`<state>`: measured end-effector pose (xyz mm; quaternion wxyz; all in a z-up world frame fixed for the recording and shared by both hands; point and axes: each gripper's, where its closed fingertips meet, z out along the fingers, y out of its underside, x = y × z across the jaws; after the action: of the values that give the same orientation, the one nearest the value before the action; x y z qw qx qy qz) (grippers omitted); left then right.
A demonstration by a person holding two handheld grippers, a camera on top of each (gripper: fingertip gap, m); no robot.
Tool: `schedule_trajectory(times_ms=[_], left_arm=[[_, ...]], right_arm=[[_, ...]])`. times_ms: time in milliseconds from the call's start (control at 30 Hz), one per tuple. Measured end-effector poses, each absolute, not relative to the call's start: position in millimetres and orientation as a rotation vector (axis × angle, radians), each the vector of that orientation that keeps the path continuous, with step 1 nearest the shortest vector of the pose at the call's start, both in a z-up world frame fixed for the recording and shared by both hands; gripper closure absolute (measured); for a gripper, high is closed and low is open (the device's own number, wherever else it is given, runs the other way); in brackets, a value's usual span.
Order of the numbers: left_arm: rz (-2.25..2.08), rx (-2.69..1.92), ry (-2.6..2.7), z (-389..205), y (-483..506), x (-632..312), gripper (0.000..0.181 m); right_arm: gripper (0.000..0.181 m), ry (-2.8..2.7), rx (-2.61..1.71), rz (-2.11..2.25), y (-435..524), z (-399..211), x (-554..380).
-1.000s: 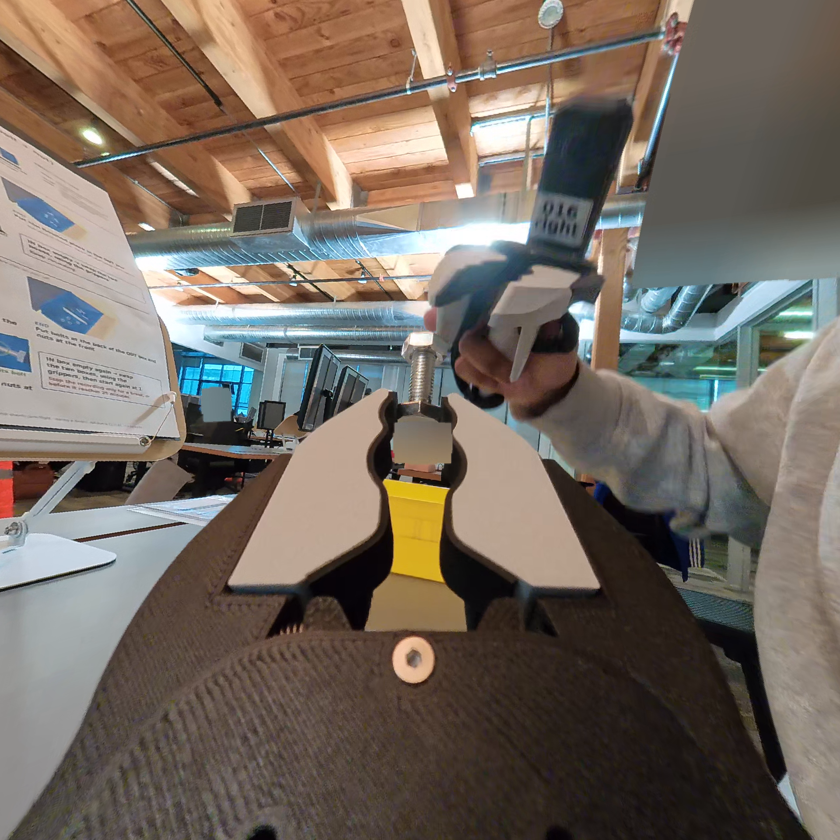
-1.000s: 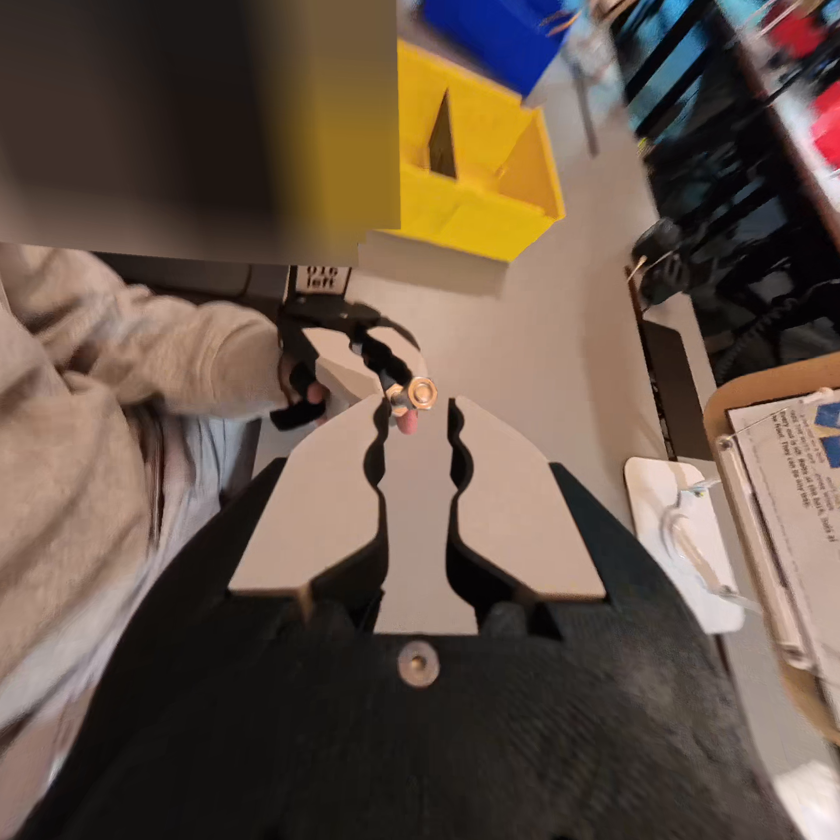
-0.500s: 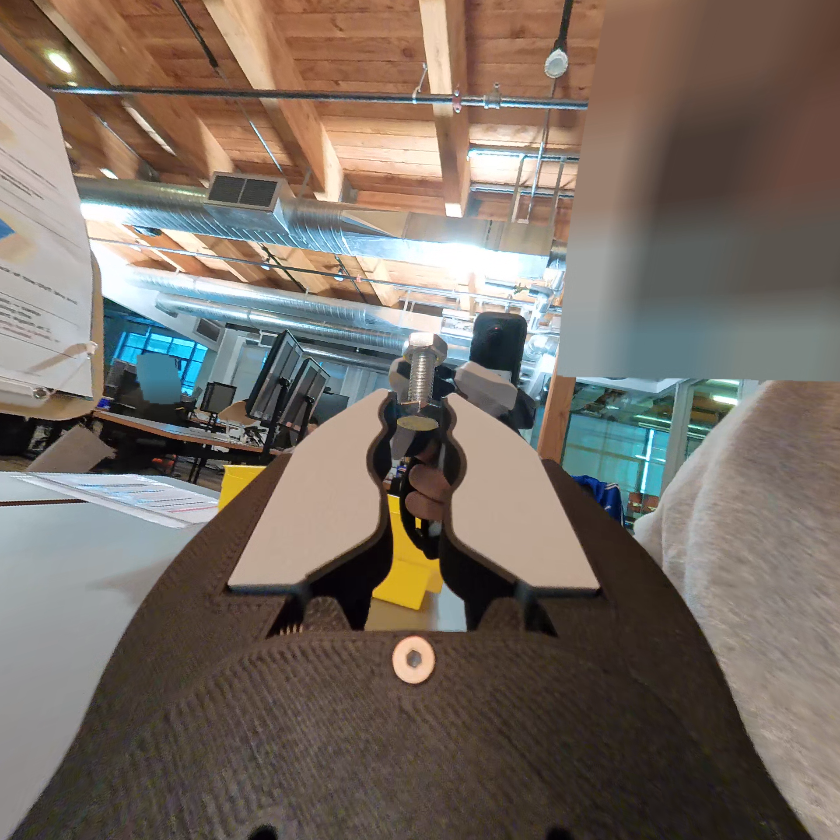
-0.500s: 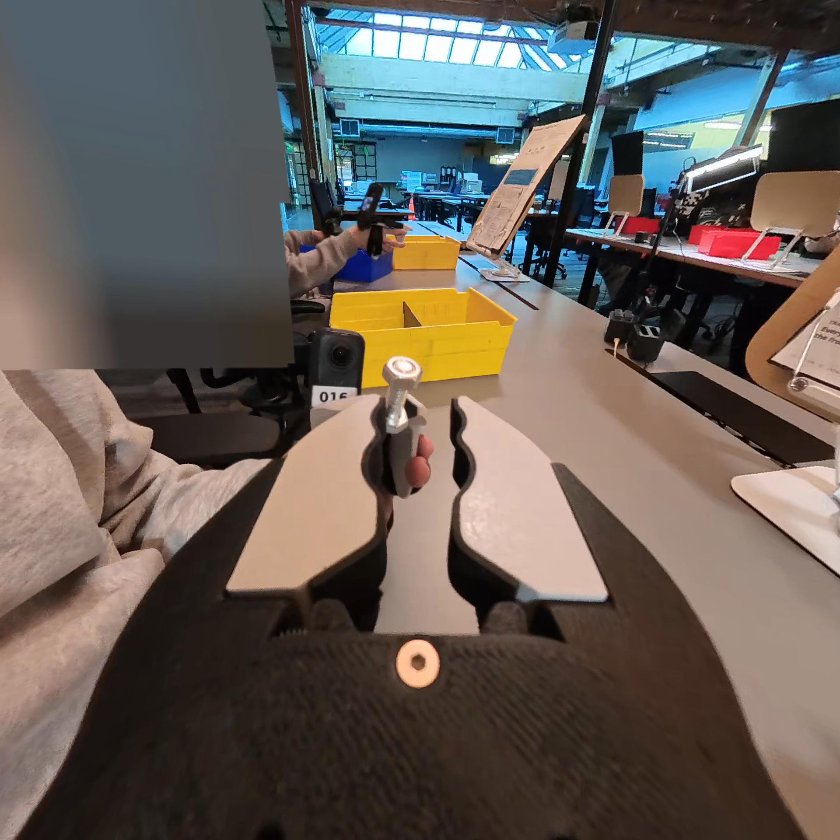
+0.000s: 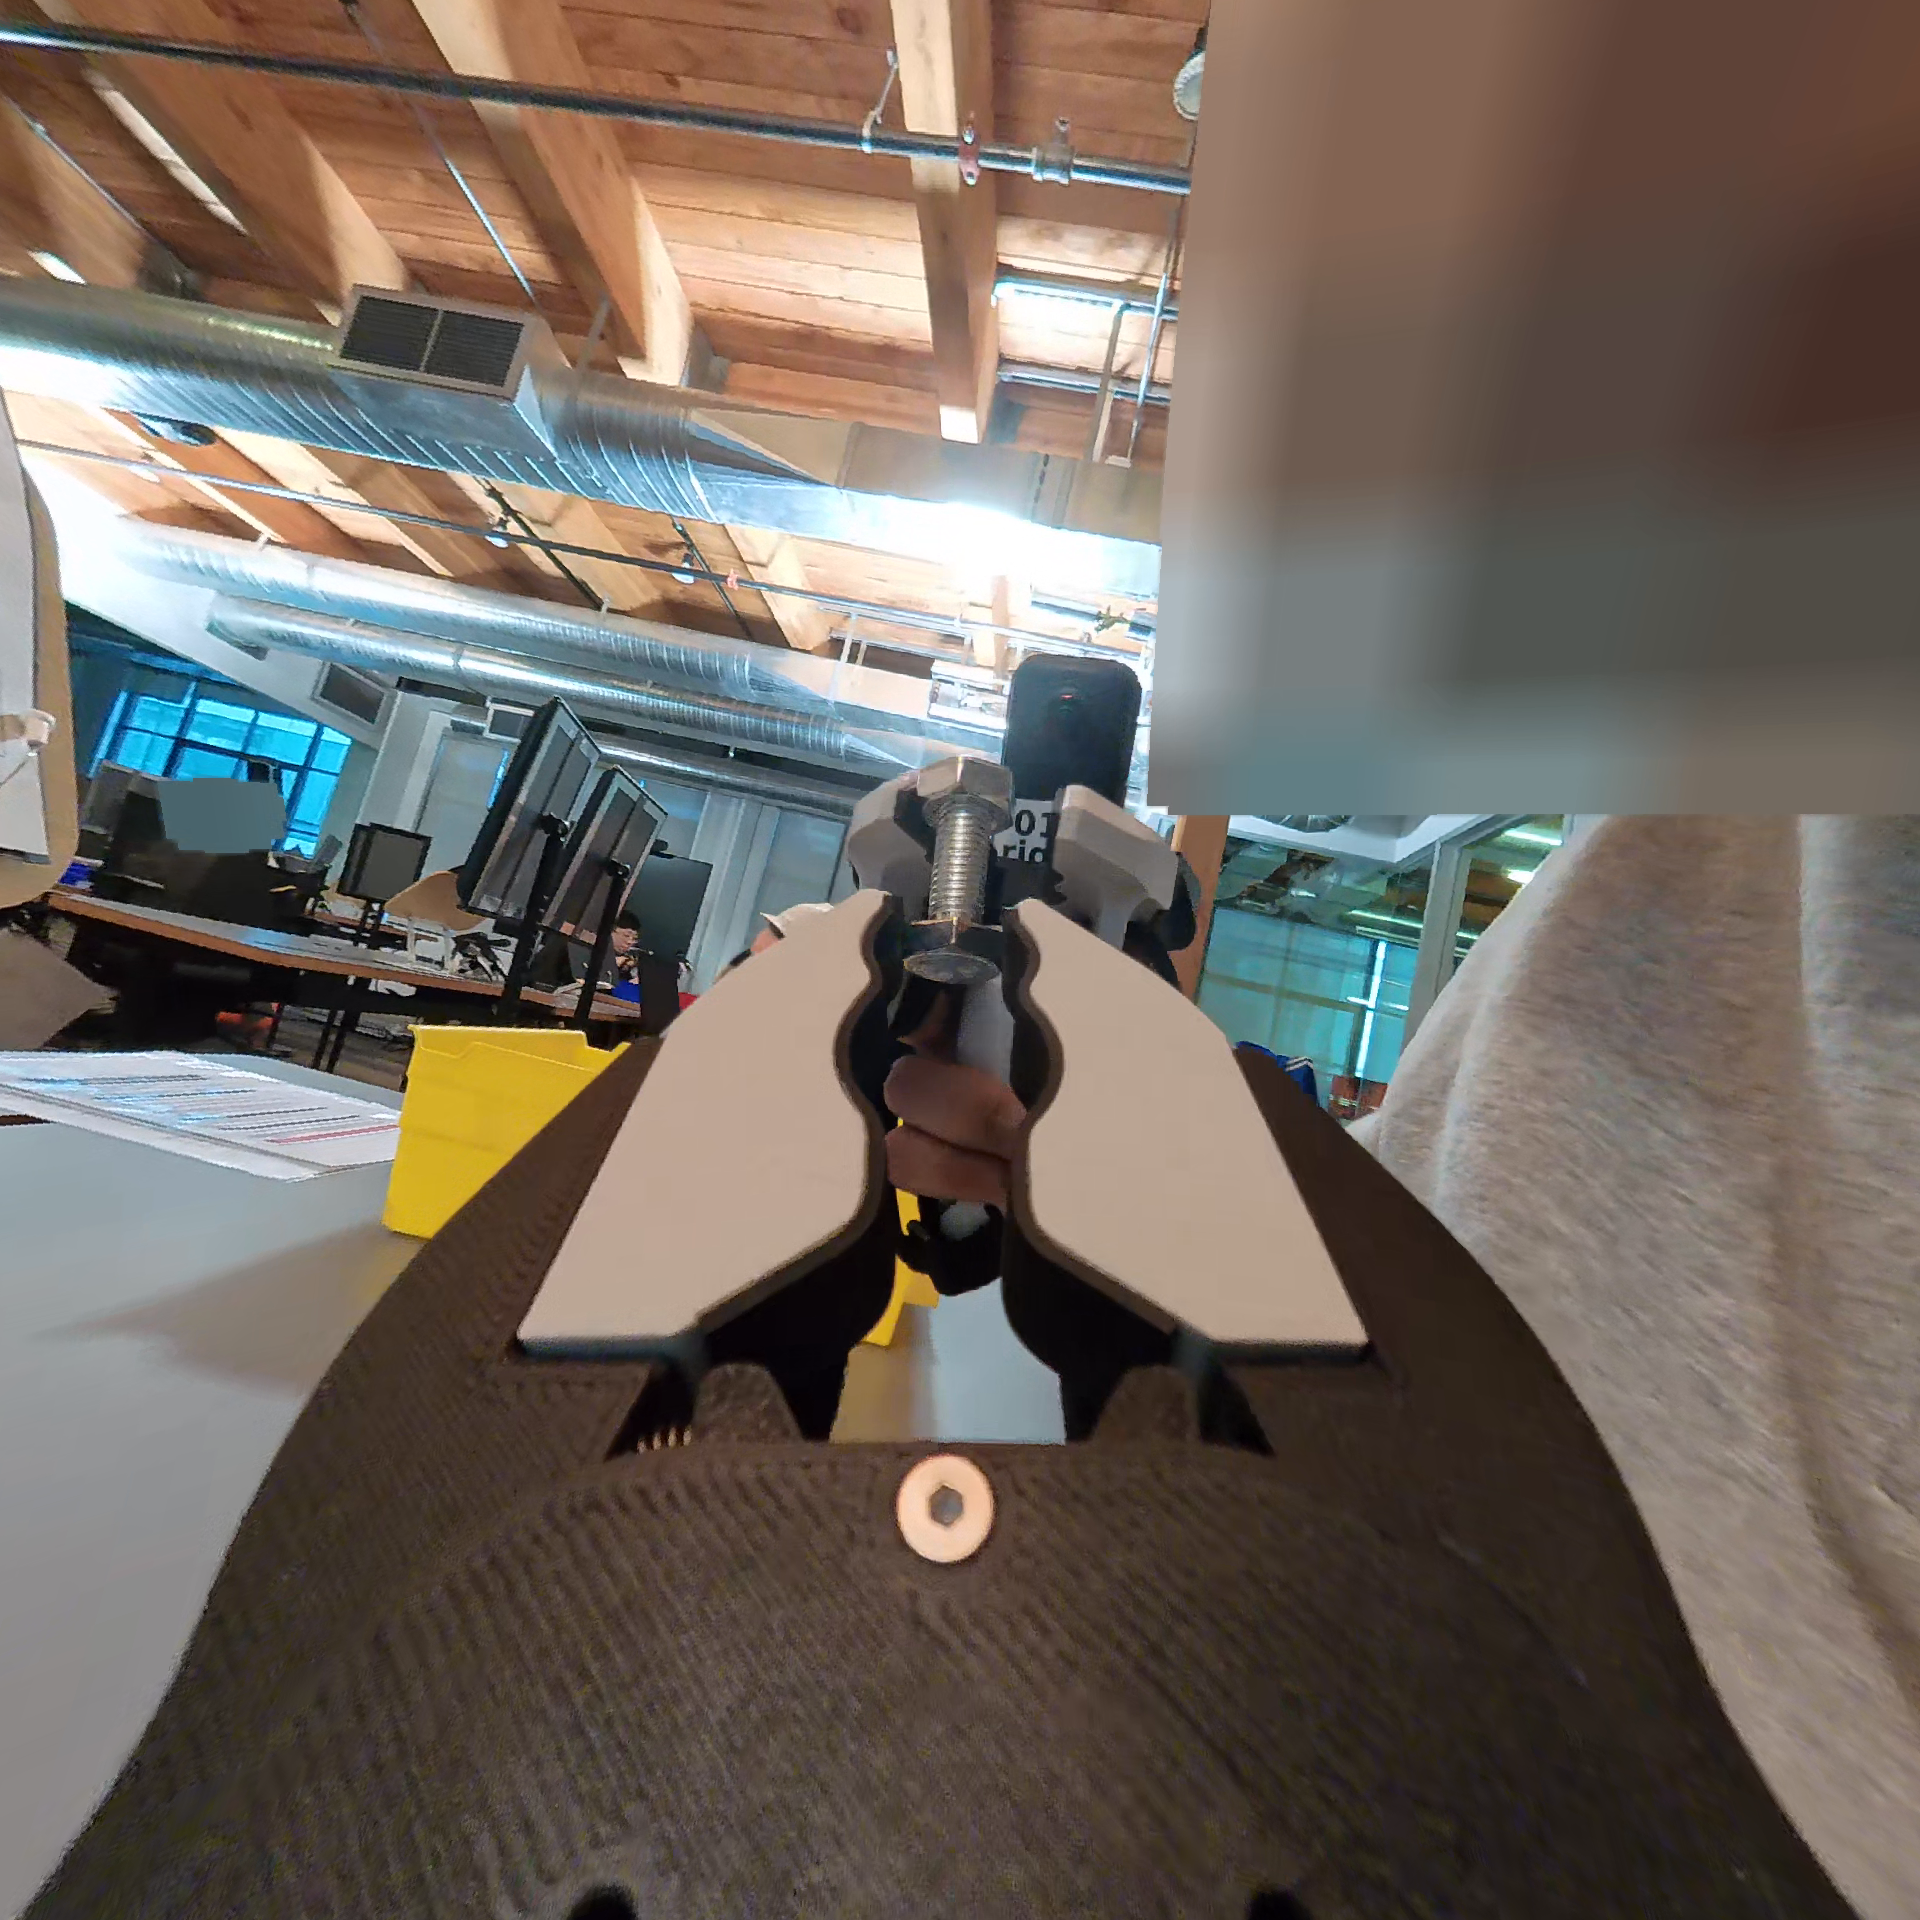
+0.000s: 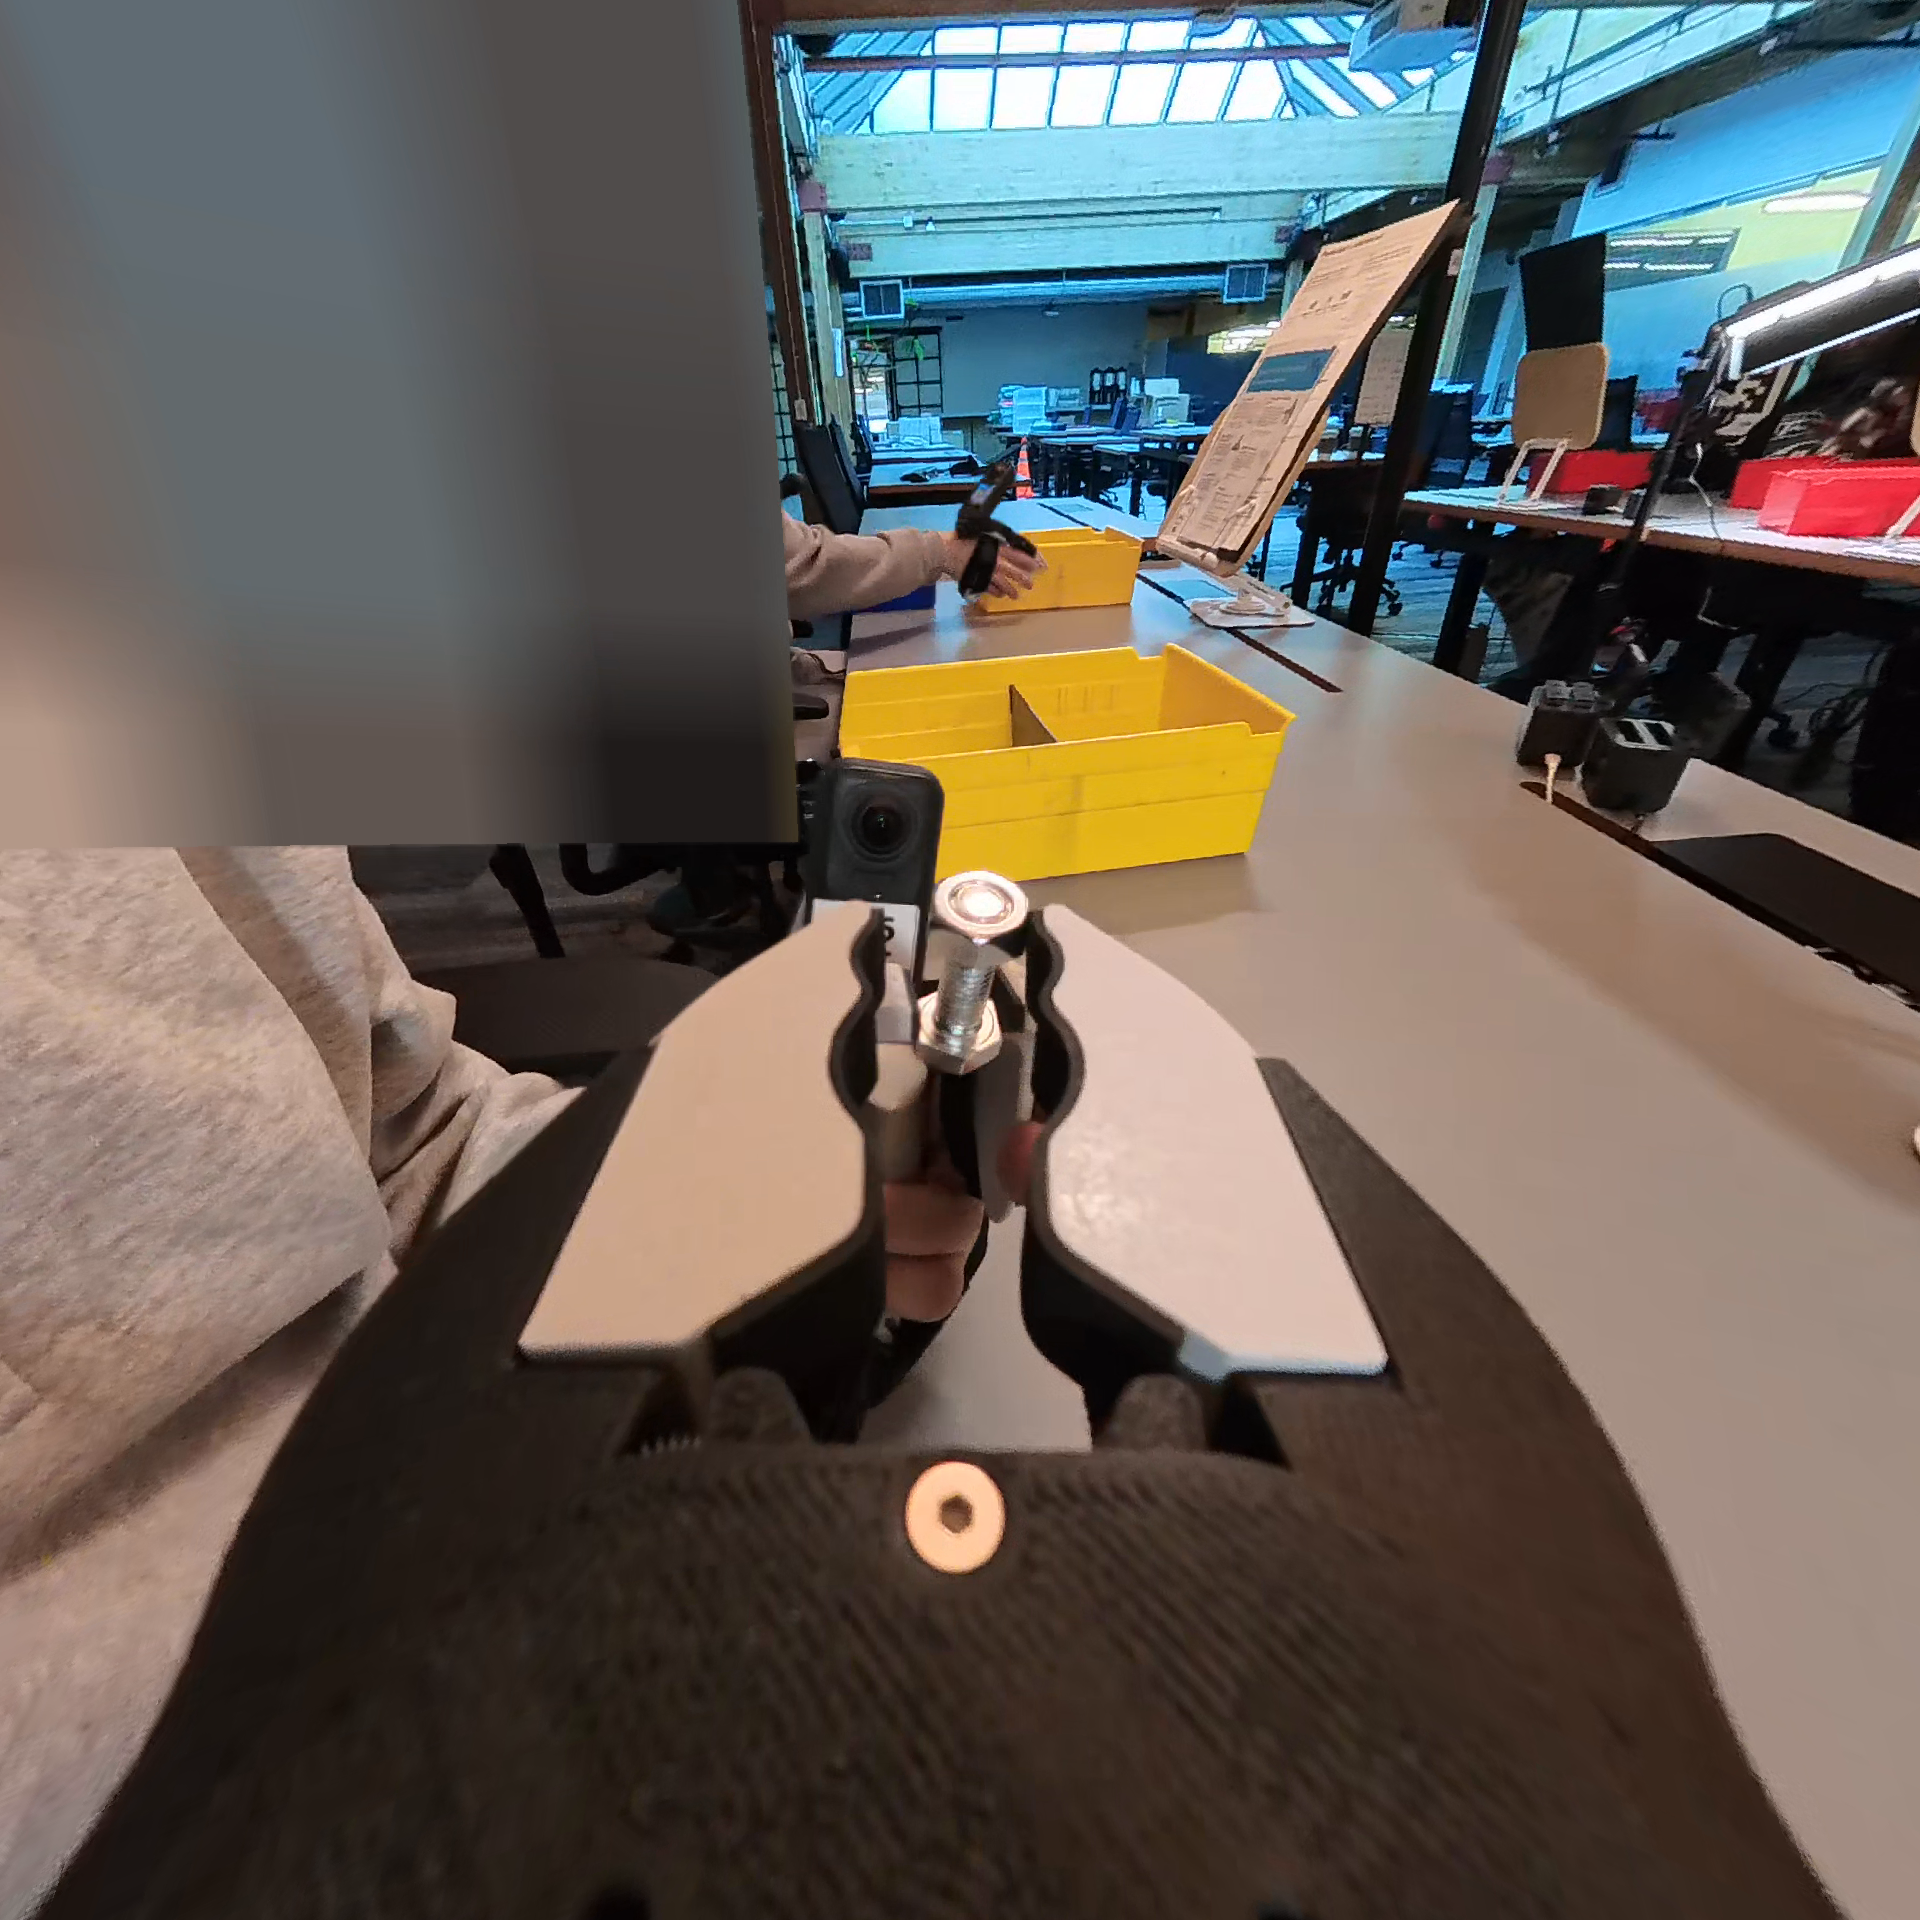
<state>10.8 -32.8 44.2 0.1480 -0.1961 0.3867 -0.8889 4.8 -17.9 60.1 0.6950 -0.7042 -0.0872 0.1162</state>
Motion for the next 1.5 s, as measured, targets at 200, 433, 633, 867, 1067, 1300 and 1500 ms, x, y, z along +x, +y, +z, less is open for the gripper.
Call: schedule_trajectory(times_ms=[200, 433, 633, 867, 1067, 1300, 1500], left_arm=[[-2.531, -0.566, 1.143, 41.4, -35.7, 10.9, 0.163], [-2.453, -0.62, 1.151, 37.1, -35.4, 18.3, 0.158], [-2.34, -0.648, 1.226, 29.2, -40.3, 24.2, 0.15], [-2.125, -0.658, 1.358, 13.6, -48.5, 32.8, 0.15], [-2.151, -0.668, 1.435, 7.6, -50.1, 31.8, 0.15], [-2.282, -0.649, 1.516, 5.8, -55.1, 22.2, 0.15], [-2.245, -0.633, 1.617, -3.4, -61.1, 19.5, 0.148]], right_arm=[[0.163, -0.18, -1.586, 0.271, -19.6, 57.3, 8.3], [0.163, -0.181, -1.614, 0.227, -22.6, 55.1, 14.1], [0.164, -0.15, -1.616, 0.257, -29.9, 58.5, 26.4], [0.164, -0.195, -1.718, 0.243, -32.2, 40.0, 32.3], [0.164, -0.336, -1.761, 0.248, -37.6, 27.3, 22.1], [0.164, -0.443, -1.757, 0.306, -50.1, 25.4, 13.5], [0.164, -0.431, -1.741, 0.332, -47.6, 25.3, 14.5]])
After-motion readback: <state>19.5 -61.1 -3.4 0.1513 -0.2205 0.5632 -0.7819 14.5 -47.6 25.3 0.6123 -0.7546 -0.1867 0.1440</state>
